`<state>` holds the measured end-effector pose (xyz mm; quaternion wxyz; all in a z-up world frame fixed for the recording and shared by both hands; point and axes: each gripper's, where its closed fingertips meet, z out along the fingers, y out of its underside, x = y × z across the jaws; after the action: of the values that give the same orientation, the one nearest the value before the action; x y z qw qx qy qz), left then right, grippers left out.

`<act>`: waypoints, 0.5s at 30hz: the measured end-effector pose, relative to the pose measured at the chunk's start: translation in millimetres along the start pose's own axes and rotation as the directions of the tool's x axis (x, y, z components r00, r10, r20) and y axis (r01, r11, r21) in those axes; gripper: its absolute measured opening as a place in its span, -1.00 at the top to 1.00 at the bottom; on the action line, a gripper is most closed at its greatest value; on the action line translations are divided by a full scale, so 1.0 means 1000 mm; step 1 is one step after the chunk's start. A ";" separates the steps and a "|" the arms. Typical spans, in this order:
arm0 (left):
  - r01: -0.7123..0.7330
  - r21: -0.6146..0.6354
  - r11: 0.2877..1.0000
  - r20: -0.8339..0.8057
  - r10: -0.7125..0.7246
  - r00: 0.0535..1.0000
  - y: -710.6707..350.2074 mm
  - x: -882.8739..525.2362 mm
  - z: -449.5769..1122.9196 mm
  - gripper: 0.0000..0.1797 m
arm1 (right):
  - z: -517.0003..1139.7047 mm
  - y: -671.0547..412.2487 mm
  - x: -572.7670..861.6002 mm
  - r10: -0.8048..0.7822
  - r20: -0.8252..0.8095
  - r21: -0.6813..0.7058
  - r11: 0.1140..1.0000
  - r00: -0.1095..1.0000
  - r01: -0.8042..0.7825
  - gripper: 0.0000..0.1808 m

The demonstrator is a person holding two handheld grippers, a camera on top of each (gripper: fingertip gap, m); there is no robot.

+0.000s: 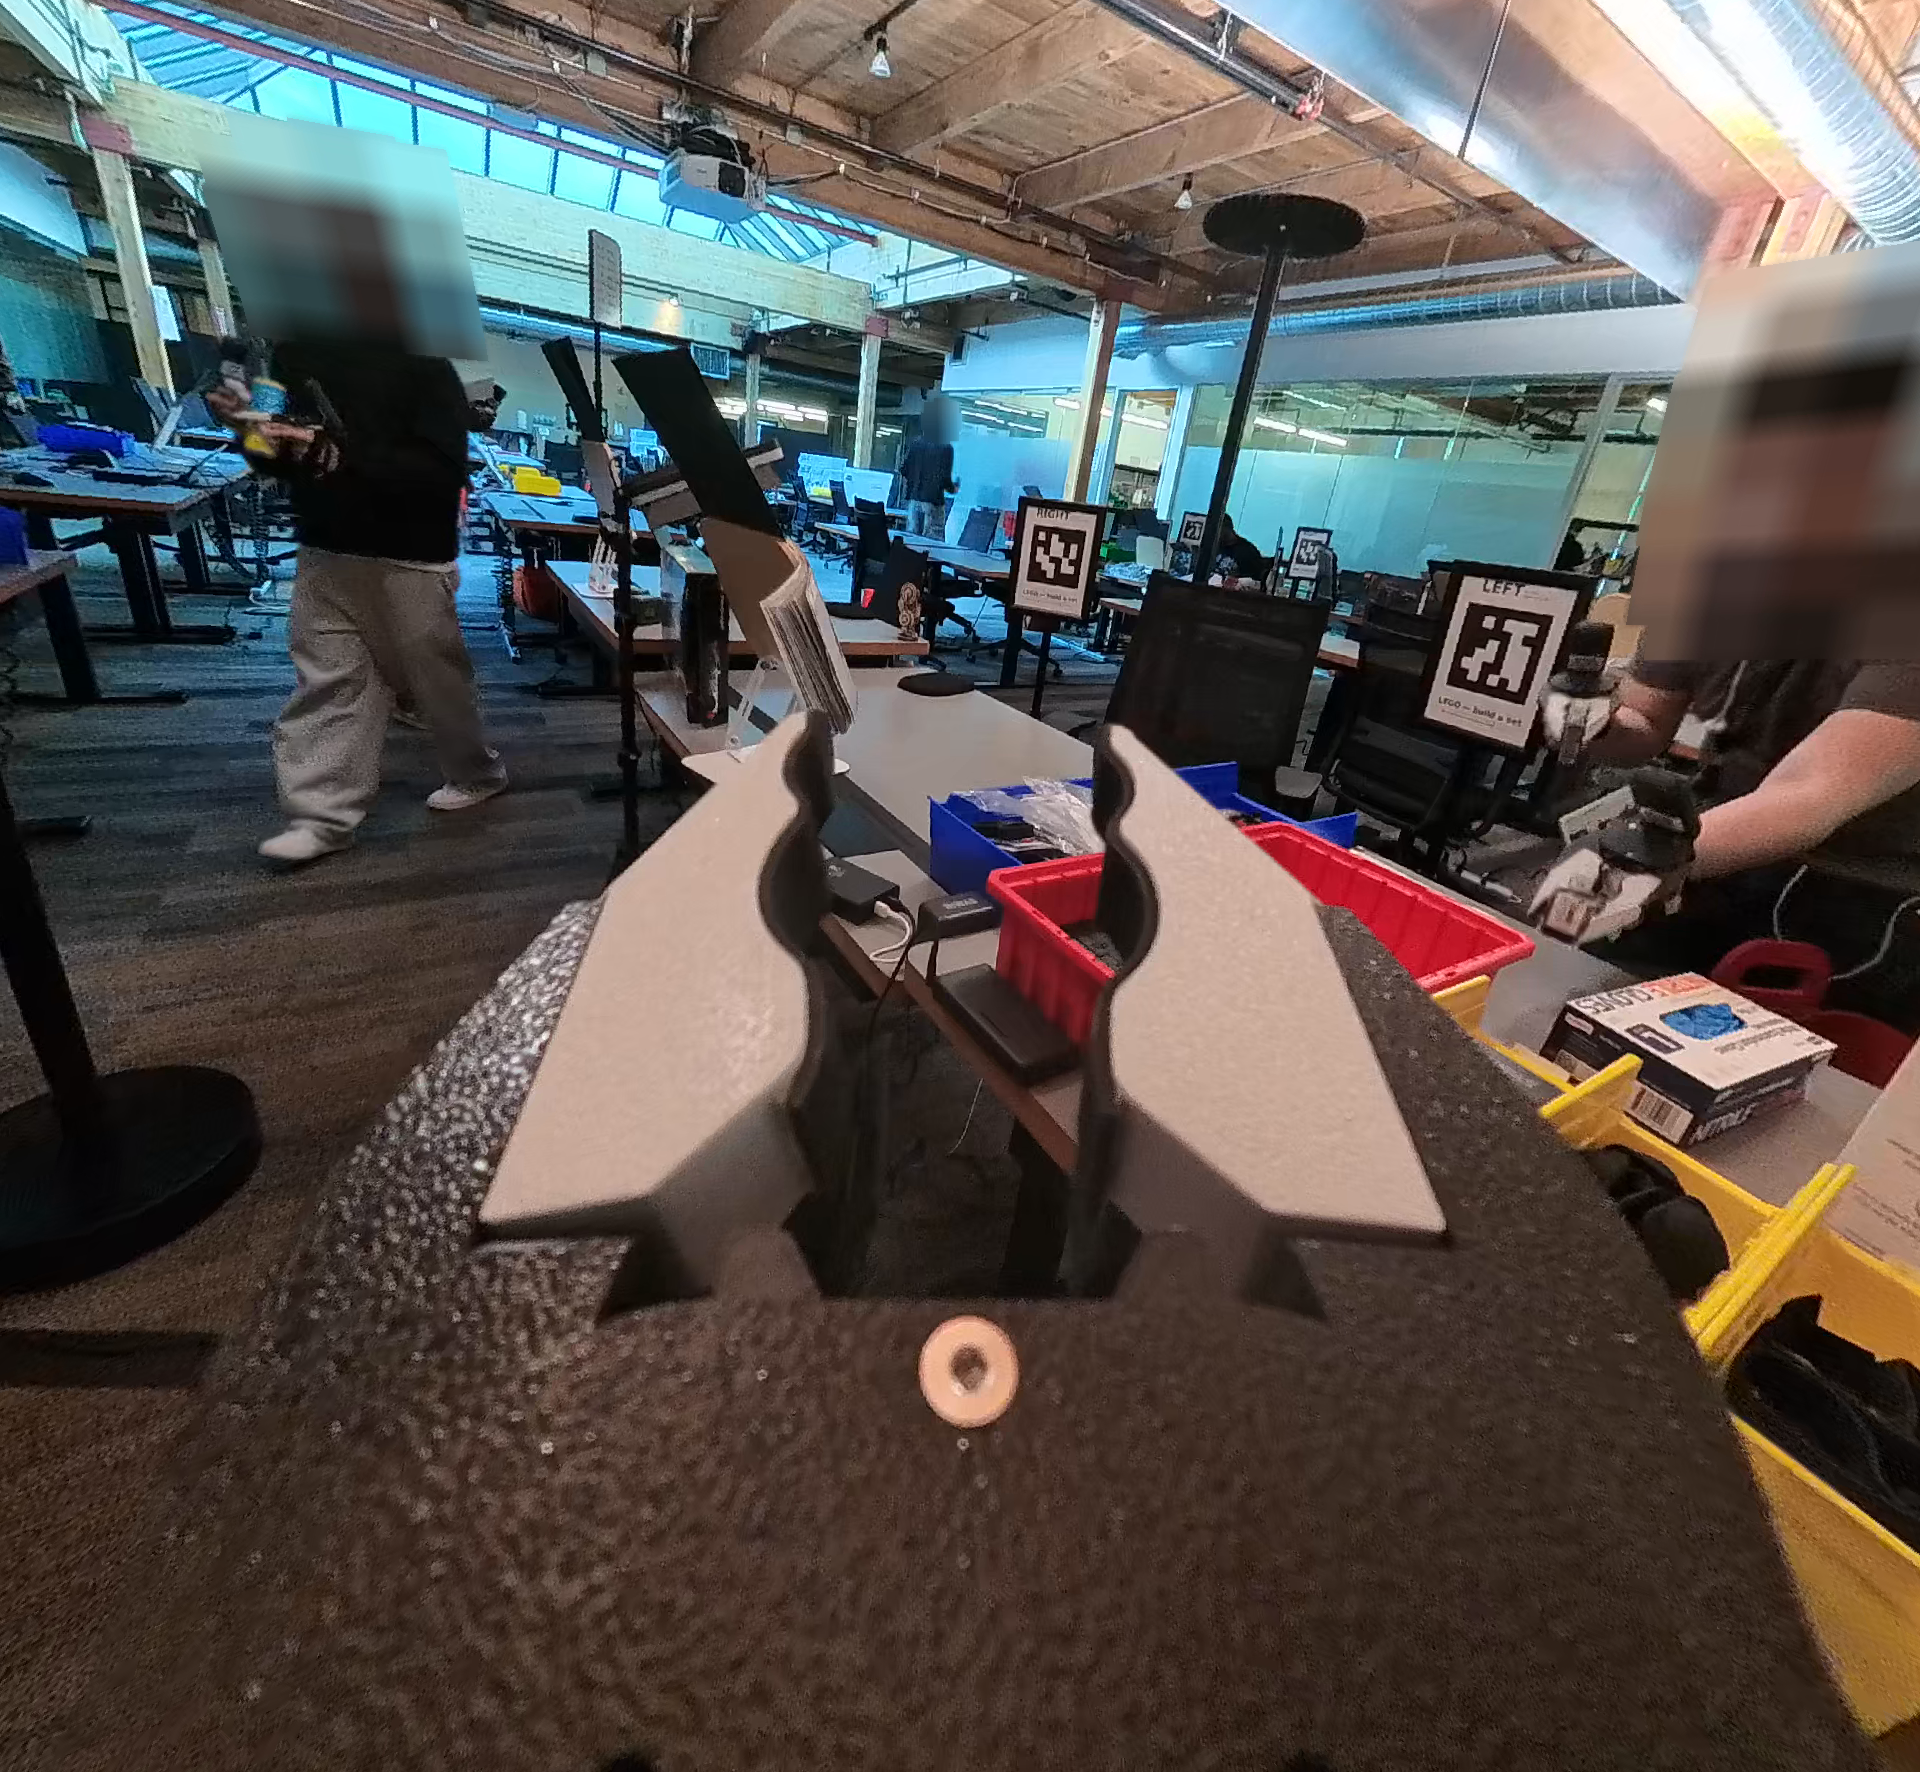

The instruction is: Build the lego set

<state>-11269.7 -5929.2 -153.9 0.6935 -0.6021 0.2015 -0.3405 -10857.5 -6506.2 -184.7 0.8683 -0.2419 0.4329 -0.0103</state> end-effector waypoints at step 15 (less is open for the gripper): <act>0.032 0.017 0.999 -0.022 -0.032 0.999 -0.005 0.004 -0.001 0.47 | 0.019 -0.039 -0.115 -0.142 0.292 0.076 0.989 0.946 0.125 0.74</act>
<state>-11268.8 -5932.6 -148.8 0.6910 -0.5954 0.1965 -0.3598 -10907.6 -6506.7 -71.8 0.9272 -0.2448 0.2798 -0.0452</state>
